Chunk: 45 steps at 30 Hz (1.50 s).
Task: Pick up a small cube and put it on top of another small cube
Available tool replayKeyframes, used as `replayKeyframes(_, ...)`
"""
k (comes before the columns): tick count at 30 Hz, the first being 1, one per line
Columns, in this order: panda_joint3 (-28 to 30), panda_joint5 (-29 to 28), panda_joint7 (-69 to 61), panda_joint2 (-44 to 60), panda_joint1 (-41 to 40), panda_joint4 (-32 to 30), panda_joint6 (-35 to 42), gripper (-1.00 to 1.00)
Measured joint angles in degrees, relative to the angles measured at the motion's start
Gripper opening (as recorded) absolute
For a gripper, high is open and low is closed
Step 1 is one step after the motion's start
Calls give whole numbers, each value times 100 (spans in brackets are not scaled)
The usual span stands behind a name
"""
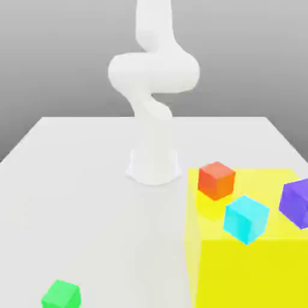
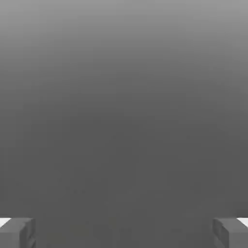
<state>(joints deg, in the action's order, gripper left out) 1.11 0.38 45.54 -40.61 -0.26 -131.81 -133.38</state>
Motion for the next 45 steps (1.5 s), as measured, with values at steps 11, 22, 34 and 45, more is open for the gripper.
replayKeyframes(11,520,251,-199,2317,-122,-10,-703,0)
replayKeyframes(22,828,616,-478,4606,-489,-18,-1390,0)
replayKeyframes(34,660,1015,-784,7002,-982,175,-2556,-100)
replayKeyframes(45,858,776,-605,6274,-834,14,-1990,-100)
